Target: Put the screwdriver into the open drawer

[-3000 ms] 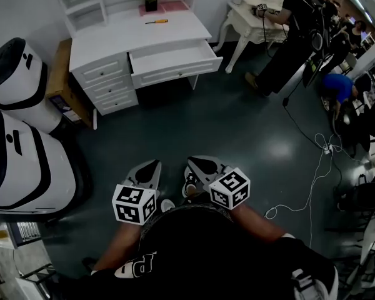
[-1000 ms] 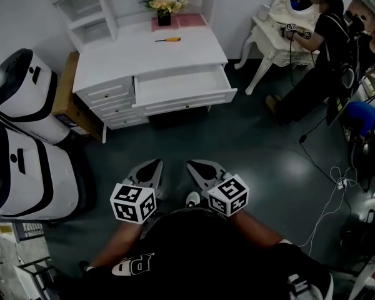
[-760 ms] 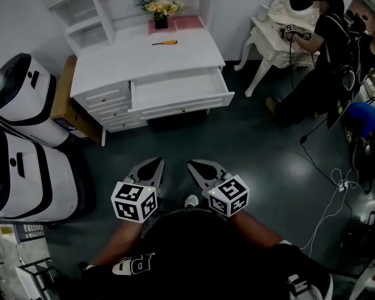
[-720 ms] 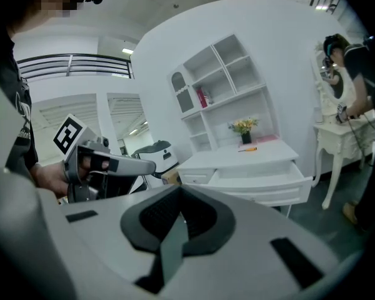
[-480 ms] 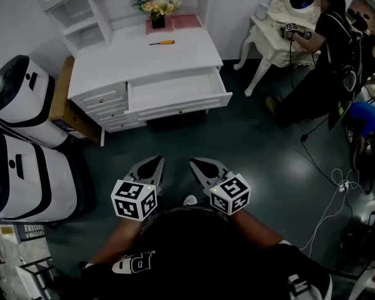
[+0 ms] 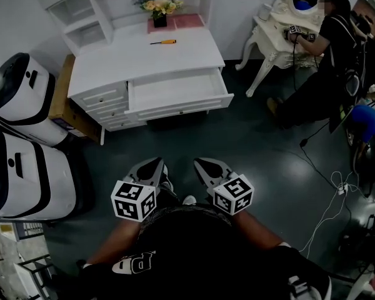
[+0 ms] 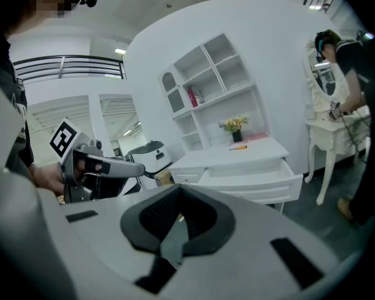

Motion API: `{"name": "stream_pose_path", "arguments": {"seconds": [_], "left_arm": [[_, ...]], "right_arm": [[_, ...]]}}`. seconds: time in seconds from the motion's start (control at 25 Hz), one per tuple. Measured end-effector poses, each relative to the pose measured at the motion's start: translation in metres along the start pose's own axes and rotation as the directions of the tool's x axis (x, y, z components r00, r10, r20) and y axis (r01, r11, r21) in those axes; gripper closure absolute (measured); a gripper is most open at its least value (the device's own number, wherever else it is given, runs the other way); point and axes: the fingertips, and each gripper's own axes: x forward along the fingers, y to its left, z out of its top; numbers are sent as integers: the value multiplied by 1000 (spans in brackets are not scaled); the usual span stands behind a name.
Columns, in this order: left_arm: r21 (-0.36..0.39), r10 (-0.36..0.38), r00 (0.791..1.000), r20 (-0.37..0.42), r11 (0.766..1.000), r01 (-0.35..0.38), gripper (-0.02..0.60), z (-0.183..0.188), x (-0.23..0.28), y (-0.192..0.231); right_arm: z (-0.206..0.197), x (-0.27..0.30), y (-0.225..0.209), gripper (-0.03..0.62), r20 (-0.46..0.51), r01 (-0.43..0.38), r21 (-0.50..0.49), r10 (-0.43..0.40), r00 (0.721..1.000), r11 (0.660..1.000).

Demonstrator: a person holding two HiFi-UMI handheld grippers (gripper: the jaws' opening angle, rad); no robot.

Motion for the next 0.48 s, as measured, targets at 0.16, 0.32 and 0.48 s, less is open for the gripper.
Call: {"name": "stream_pose_path", "arguments": {"seconds": [0.16, 0.32, 0.48], "left_arm": [[0, -10, 1000, 6, 1000, 10, 571, 5, 7, 6], [15, -22, 999, 31, 1000, 22, 571, 21, 15, 12], [5, -18, 999, 43, 1000, 18, 571, 29, 23, 22]], "right_arm": [[-1, 5, -4, 585, -13, 10, -7, -10, 1000, 1000], [7, 13, -14, 585, -12, 34, -12, -35, 999, 999], [14, 23, -20, 585, -16, 36, -25, -37, 999, 999]]}}
